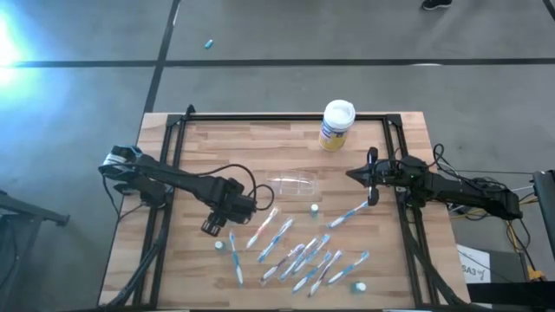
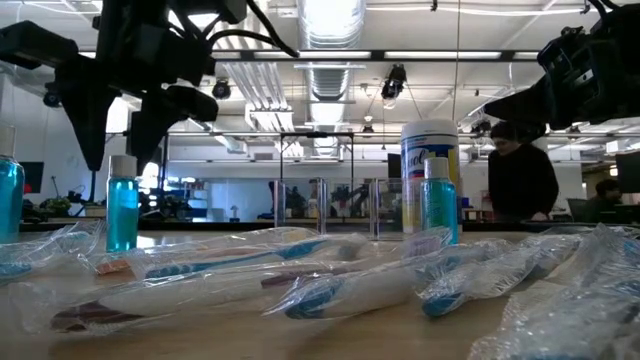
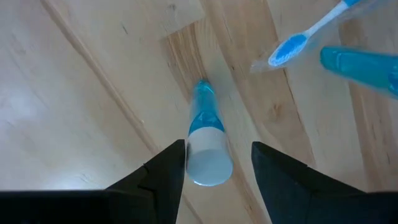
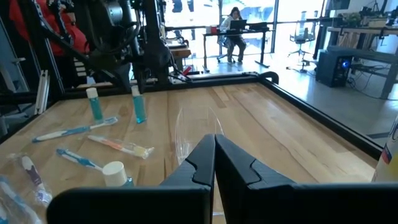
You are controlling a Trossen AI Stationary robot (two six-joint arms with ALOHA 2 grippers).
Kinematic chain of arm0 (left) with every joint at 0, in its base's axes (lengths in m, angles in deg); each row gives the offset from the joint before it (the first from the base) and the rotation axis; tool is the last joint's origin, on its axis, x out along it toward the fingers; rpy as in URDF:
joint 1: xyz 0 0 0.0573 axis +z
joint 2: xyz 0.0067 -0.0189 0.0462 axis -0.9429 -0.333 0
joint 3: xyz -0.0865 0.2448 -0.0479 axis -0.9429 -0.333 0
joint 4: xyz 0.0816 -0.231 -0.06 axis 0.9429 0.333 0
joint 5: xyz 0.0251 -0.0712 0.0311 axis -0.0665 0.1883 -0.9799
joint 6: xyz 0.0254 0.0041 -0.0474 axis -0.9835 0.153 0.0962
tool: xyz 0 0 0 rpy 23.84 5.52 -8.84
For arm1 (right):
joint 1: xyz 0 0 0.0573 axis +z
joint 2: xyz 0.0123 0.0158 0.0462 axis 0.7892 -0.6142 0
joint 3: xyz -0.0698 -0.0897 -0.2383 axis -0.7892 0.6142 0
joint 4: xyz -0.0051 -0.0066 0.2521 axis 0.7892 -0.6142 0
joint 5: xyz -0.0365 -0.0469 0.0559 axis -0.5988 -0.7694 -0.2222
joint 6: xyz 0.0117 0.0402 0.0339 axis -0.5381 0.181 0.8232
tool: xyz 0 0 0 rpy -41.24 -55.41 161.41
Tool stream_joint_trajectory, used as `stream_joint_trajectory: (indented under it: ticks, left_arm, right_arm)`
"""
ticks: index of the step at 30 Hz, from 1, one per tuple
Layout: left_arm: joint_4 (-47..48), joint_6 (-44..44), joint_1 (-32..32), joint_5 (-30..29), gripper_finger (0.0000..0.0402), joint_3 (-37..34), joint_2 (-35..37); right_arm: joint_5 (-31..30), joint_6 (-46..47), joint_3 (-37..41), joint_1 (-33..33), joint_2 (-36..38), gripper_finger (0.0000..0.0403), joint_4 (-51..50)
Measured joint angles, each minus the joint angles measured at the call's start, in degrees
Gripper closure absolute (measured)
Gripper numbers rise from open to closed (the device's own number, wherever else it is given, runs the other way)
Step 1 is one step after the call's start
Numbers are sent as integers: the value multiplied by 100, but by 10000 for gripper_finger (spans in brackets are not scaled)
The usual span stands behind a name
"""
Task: Pick & Place toothbrushing station
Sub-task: Put the blue mouthwash into the transparent organizer
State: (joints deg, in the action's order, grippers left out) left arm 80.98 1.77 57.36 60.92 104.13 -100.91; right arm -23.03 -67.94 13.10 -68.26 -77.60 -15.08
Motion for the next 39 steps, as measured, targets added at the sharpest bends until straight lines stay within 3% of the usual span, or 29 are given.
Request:
stream_joint_trajectory:
  ticks: [25, 39]
  left_arm:
    - [-114, -94, 4, -334, 215, 17, 55]
    - [-162, -92, 4, -187, 308, 17, 55]
  right_arm:
    - [-44, 0, 0, -1, -24, 394, -1]
    - [-48, 0, 0, -1, -24, 394, -2]
